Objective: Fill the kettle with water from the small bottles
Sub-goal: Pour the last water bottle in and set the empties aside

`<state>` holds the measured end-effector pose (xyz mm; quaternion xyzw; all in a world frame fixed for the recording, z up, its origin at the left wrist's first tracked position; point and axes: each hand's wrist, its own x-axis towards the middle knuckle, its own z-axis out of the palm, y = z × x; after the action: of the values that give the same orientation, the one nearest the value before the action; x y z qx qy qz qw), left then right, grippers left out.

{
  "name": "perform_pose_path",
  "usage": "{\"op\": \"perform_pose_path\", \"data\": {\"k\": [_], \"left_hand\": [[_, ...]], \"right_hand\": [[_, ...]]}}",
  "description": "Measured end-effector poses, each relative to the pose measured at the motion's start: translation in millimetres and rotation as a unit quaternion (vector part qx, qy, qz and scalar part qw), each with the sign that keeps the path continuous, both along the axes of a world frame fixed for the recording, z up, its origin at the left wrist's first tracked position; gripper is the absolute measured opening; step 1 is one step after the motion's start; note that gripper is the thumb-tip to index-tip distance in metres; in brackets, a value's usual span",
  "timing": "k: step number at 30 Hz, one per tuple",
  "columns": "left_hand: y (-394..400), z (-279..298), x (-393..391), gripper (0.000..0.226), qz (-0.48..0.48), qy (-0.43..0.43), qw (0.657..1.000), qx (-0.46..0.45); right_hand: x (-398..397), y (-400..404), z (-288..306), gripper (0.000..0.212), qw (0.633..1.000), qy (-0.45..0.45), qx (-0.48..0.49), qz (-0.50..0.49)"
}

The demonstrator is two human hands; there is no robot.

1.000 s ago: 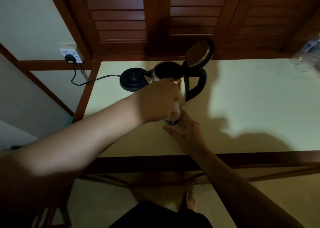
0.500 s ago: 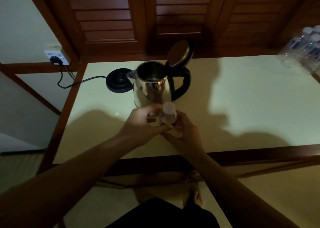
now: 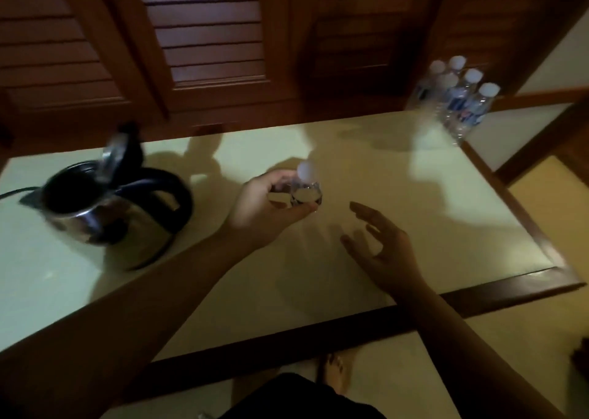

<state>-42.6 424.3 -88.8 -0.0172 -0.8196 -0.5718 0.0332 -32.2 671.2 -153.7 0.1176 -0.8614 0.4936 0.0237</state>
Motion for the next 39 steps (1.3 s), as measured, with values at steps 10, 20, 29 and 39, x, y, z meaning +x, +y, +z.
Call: {"op": "perform_pose_path", "data": {"k": [10, 20, 29, 39], "left_hand": [[165, -12, -138, 0.048, -0.022, 0.08, 0.995, -0.058], [252, -33, -225, 0.047, -0.001, 0.081, 0.995, -0.062], [284, -56, -253, 0.056, 0.05, 0.029, 0.998, -0.032], [303, -61, -273, 0.059, 0.07, 0.024, 0.997, -0.011]], "right_hand": [[-136, 165, 2, 0.051, 0.967, 0.057, 0.224, -0.109], [-187, 216, -9, 0.048, 0.967, 0.023, 0.241, -0.077], [-198, 218, -19, 0.05, 0.949, 0.011, 0.31, -0.053], [-199, 220, -27, 0.048, 0.944, 0.035, 0.324, -0.058]]}}
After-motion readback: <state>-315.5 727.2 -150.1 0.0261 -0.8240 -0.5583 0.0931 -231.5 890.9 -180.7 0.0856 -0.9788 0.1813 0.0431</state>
